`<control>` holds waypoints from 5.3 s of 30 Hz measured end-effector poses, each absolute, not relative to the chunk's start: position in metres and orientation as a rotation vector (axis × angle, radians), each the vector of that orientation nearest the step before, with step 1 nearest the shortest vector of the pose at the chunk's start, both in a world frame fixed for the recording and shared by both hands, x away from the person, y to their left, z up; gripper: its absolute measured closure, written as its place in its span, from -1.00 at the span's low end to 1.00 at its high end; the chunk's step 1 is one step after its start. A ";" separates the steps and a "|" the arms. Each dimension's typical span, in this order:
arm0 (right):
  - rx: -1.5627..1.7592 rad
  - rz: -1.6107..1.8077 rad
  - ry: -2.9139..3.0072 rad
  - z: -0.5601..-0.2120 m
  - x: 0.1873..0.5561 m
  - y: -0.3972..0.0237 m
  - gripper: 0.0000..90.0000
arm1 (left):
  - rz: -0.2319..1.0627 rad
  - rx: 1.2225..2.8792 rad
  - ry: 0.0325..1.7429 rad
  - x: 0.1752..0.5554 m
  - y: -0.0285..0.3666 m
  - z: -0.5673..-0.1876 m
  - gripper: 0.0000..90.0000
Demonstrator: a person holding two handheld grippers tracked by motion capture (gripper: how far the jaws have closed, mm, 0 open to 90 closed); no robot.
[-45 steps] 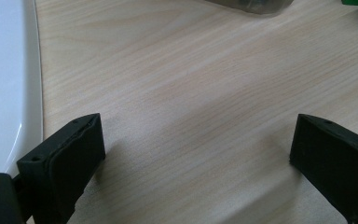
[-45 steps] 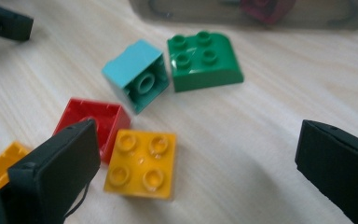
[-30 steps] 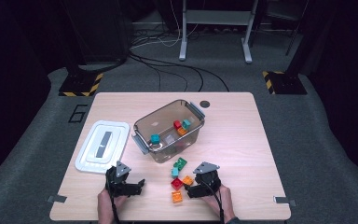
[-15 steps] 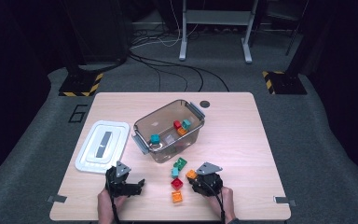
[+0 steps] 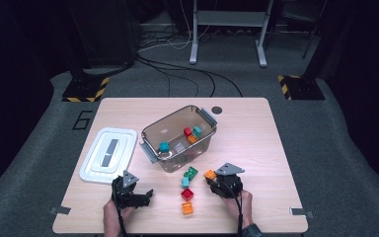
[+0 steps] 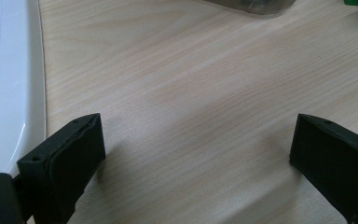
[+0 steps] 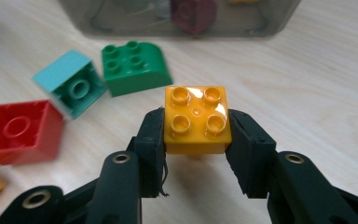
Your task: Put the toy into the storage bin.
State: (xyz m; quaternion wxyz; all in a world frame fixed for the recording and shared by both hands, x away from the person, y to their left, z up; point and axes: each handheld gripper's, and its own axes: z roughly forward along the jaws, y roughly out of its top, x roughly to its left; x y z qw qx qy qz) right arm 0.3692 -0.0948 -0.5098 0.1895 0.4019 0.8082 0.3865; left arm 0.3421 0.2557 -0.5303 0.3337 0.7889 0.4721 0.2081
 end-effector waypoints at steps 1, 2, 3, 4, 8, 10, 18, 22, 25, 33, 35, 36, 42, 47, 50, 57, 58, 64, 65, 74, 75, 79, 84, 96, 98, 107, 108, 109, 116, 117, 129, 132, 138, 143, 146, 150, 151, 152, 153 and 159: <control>1.129 1.088 2.264 -0.509 0.372 -0.096 0.30 | 0.544 2.059 1.233 0.342 0.256 -0.530 -0.94; 1.133 1.090 2.255 -0.507 0.374 -0.097 0.30 | 0.546 2.057 1.233 0.342 0.255 -0.530 -0.94; 1.140 1.093 2.247 -0.506 0.376 -0.099 0.30 | 0.548 2.057 1.233 0.342 0.255 -0.530 -0.94; 1.141 1.094 2.243 -0.505 0.378 -0.100 0.30 | 0.547 2.057 1.233 0.342 0.255 -0.530 -0.94; 1.160 1.090 2.219 -0.502 0.387 -0.104 0.30 | 0.547 2.057 1.233 0.342 0.255 -0.530 -0.94; 1.170 1.095 2.206 -0.502 0.391 -0.106 0.30 | 0.546 2.058 1.232 0.342 0.255 -0.530 -0.94; 1.194 1.090 2.171 -0.498 0.406 -0.111 0.30 | 0.543 2.059 1.232 0.342 0.256 -0.530 -0.94; 1.203 1.092 2.149 -0.494 0.410 -0.114 0.30 | 0.544 2.060 1.232 0.342 0.256 -0.530 -0.94; 1.201 1.094 2.132 -0.490 0.412 -0.117 0.30 | 0.544 2.059 1.233 0.342 0.256 -0.530 -0.94; 1.220 1.090 2.083 -0.478 0.416 -0.128 0.30 | 0.545 2.057 1.233 0.342 0.256 -0.530 -0.94; 1.216 1.085 2.078 -0.475 0.418 -0.130 0.30 | 0.542 2.059 1.232 0.342 0.256 -0.530 -0.94; 1.210 1.084 2.074 -0.473 0.418 -0.131 0.30 | 0.544 2.060 1.233 0.342 0.256 -0.530 -0.94; 1.200 1.075 2.055 -0.462 0.422 -0.134 0.30 | 0.544 2.059 1.232 0.342 0.256 -0.530 -0.94; 1.185 1.074 2.035 -0.451 0.427 -0.137 0.30 | 0.544 2.062 1.231 0.342 0.256 -0.530 -0.94; 1.178 1.085 2.020 -0.443 0.430 -0.137 0.30 | 0.545 2.058 1.233 0.342 0.255 -0.530 -0.94; 1.150 1.081 2.001 -0.424 0.436 -0.138 0.30 | 0.543 2.062 1.231 0.342 0.256 -0.530 -0.94; 1.145 1.080 1.998 -0.422 0.436 -0.138 0.30 | 0.542 2.061 1.232 0.342 0.256 -0.530 -0.94; 1.108 1.084 1.989 -0.406 0.440 -0.135 0.30 | 0.541 2.061 1.232 0.342 0.256 -0.530 -0.94; 1.107 1.087 1.984 -0.403 0.441 -0.134 0.30 | 0.542 2.062 1.231 0.342 0.256 -0.530 -0.94; 1.066 1.091 1.983 -0.387 0.448 -0.127 0.30 | 0.539 2.057 1.233 0.343 0.256 -0.530 -0.94; 1.064 1.098 1.981 -0.384 0.449 -0.126 0.30 | 0.538 2.057 1.234 0.343 0.256 -0.530 -0.94; 1.044 1.109 1.975 -0.377 0.451 -0.122 0.30 | 0.540 2.058 1.234 0.342 0.256 -0.530 -0.94; 1.022 1.125 1.983 -0.369 0.456 -0.116 0.30 | 0.542 2.062 1.231 0.342 0.256 -0.530 -0.94; 0.955 1.155 2.012 -0.355 0.470 -0.093 0.30 | 0.542 2.065 1.229 0.342 0.256 -0.530 -0.94; 0.947 1.151 2.021 -0.356 0.473 -0.088 0.30 | 0.540 2.065 1.229 0.342 0.256 -0.530 -0.93; 0.940 1.158 2.076 -0.365 0.487 -0.071 0.30 | 0.541 2.064 1.230 0.342 0.256 -0.530 -0.93; 0.939 1.149 2.085 -0.366 0.489 -0.070 0.30 | 0.541 2.064 1.230 0.342 0.256 -0.530 -0.93; 0.941 1.147 2.089 -0.367 0.490 -0.069 0.30 | 0.542 2.065 1.229 0.342 0.256 -0.530 -0.93; 0.970 1.137 2.121 -0.378 0.499 -0.061 0.30 | 0.543 2.058 1.232 0.342 0.256 -0.530 -0.93; 0.979 1.139 2.122 -0.379 0.499 -0.061 0.30 | 0.542 2.059 1.233 0.342 0.256 -0.530 -0.93; 1.026 1.158 2.177 -0.387 0.496 -0.067 -0.77 | 0.544 2.057 1.232 0.342 0.256 -0.530 -0.93; 1.037 1.161 2.183 -0.388 0.488 -0.072 -0.88 | 0.542 2.060 1.231 0.342 0.256 -0.530 -0.93; 1.059 1.181 2.161 -0.392 0.471 -0.088 -0.96 | 0.543 2.060 1.231 0.342 0.256 -0.530 -0.93; 1.059 1.187 2.157 -0.396 0.456 -0.096 -0.96 | 0.543 2.060 1.232 0.342 0.256 -0.530 -0.93; 1.057 1.186 2.159 -0.400 0.446 -0.098 -0.98 | 0.544 2.059 1.232 0.342 0.256 -0.530 -0.93; 1.044 1.180 2.166 -0.407 0.434 -0.098 -0.98 | 0.542 2.059 1.232 0.342 0.256 -0.530 -0.93; 1.040 1.177 2.170 -0.409 0.431 -0.097 -0.98 | 0.542 2.060 1.232 0.342 0.256 -0.530 -0.93; 1.035 1.174 2.172 -0.411 0.428 -0.097 -0.98 | 0.543 2.059 1.232 0.342 0.256 -0.530 -0.93; 1.031 1.172 2.175 -0.413 0.425 -0.097 -0.98 | 0.544 2.060 1.231 0.342 0.256 -0.530 -0.93; 1.041 1.169 2.196 -0.428 0.414 -0.095 -0.97 | 0.545 2.056 1.233 0.342 0.255 -0.530 -0.93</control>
